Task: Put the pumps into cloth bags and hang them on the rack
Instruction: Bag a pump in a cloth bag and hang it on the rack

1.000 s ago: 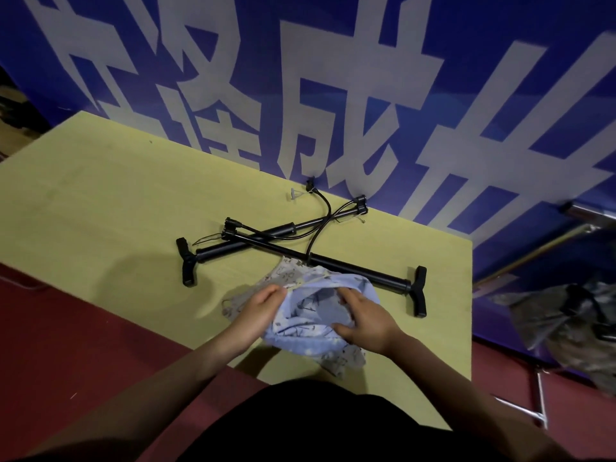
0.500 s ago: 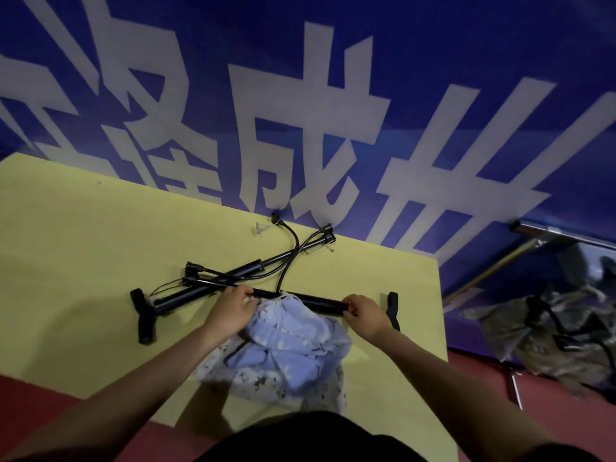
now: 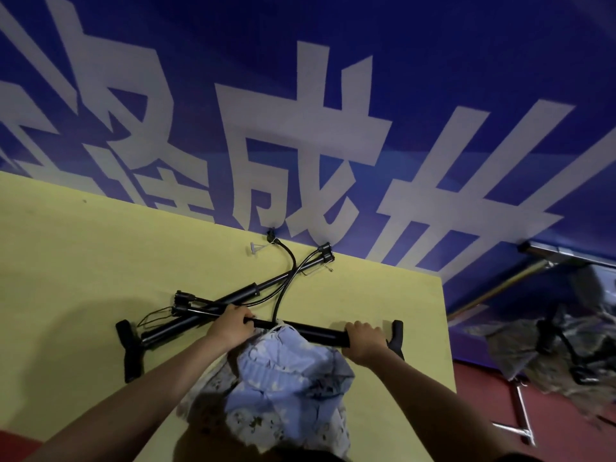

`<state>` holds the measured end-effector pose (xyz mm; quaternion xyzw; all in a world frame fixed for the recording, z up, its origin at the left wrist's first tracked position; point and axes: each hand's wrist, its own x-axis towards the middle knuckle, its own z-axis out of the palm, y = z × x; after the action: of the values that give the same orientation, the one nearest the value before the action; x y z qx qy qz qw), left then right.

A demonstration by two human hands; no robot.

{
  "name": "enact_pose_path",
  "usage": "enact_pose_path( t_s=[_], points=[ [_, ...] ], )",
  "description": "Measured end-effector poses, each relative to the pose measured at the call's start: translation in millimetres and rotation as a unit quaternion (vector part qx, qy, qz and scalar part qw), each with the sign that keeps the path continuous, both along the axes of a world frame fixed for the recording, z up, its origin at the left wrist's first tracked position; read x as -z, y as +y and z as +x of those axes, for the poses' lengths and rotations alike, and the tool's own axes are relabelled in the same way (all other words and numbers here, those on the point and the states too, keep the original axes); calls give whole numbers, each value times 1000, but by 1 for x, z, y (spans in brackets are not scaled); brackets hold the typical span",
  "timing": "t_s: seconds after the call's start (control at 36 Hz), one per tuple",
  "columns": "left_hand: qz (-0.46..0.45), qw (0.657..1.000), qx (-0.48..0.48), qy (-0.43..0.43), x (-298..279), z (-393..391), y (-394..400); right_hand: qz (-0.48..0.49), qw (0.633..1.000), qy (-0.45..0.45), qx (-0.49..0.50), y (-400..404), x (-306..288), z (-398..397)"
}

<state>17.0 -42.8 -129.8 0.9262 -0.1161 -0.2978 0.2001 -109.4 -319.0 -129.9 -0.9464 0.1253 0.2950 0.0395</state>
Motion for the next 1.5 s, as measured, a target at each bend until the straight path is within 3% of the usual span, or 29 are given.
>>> enact_pose_path(
  t_s=[0.25, 0.44, 0.67, 0.86, 1.03, 1.19, 1.42, 1.5],
  points=[
    [-29, 996, 10, -88, -2, 8, 14, 92, 993, -71, 25, -3, -7, -15],
    [-88, 987, -25, -134, -15, 4, 13, 50, 989, -138, -34, -15, -40, -9],
    [-234, 927, -164, -245, -54, -10, 5, 92, 978, -183, 34, -11, -62, -27],
    [-378, 858, -327, -120, -92, -29, -14, 183, 956, -208, 99, -2, -55, -63],
    [-478, 734, -478, -65, -114, -11, -7, 268, 930, -212, 136, -2, -55, -80],
    [-561, 680, -473, 0, -144, 7, -1, 311, 918, -210, 128, -7, -57, -86],
    [-637, 640, -419, 93, -178, 11, -3, 339, 900, -239, 135, 11, -56, -87],
    [-655, 605, -442, 98, -185, 13, 1, 339, 899, -243, 134, 16, -53, -89]
  ],
)
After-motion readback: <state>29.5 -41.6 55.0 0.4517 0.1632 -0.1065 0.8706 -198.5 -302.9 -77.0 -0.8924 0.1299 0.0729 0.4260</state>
